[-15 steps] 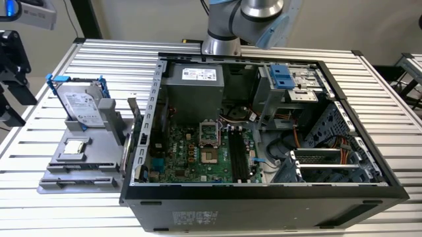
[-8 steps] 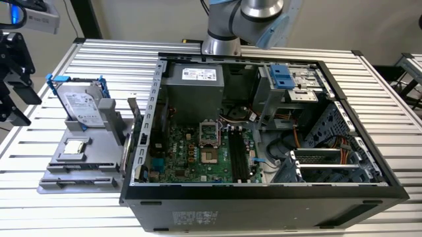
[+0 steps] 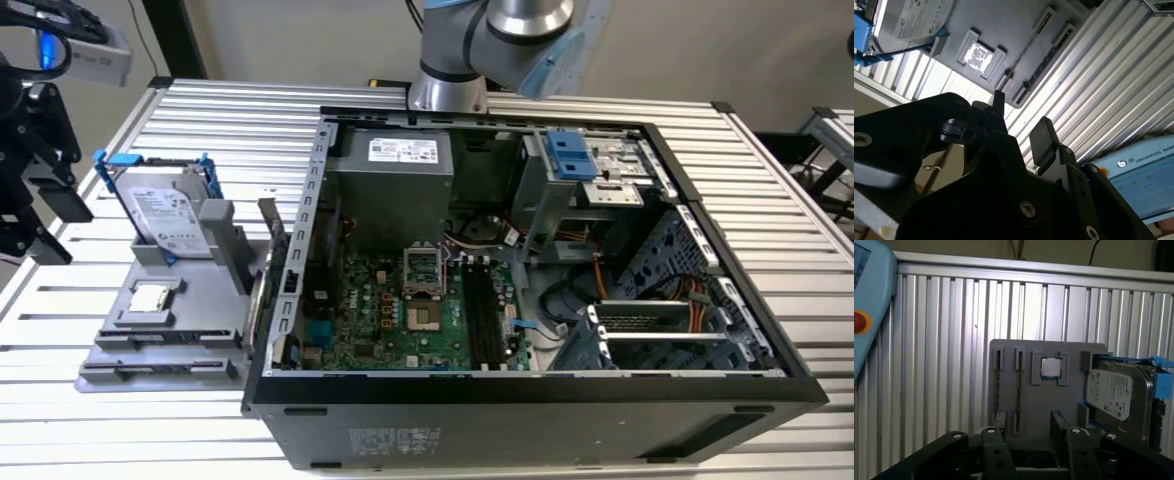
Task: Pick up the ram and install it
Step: 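Pick up the ram and move it above insertion slot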
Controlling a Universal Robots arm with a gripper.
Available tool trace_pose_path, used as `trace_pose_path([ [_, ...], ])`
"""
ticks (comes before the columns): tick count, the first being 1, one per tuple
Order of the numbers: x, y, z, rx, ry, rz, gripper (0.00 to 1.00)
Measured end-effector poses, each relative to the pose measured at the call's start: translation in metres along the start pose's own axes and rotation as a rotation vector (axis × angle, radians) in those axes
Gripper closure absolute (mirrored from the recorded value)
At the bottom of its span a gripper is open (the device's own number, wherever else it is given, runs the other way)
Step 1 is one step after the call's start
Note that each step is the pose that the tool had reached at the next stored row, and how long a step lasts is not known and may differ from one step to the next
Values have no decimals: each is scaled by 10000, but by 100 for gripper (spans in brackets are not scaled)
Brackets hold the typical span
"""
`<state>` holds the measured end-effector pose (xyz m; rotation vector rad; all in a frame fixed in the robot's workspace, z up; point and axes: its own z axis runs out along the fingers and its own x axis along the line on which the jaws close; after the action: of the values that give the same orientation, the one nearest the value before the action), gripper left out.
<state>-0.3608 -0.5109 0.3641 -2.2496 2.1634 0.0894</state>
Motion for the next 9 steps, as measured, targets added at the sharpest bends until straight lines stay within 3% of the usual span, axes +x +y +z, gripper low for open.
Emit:
trace_pose_path([
  [3, -6, -2, 48, 56, 23, -9, 0],
  [6, -8, -3, 86, 159, 30, -16, 0],
  [9, -8, -4, 121, 165, 37, -17, 0],
])
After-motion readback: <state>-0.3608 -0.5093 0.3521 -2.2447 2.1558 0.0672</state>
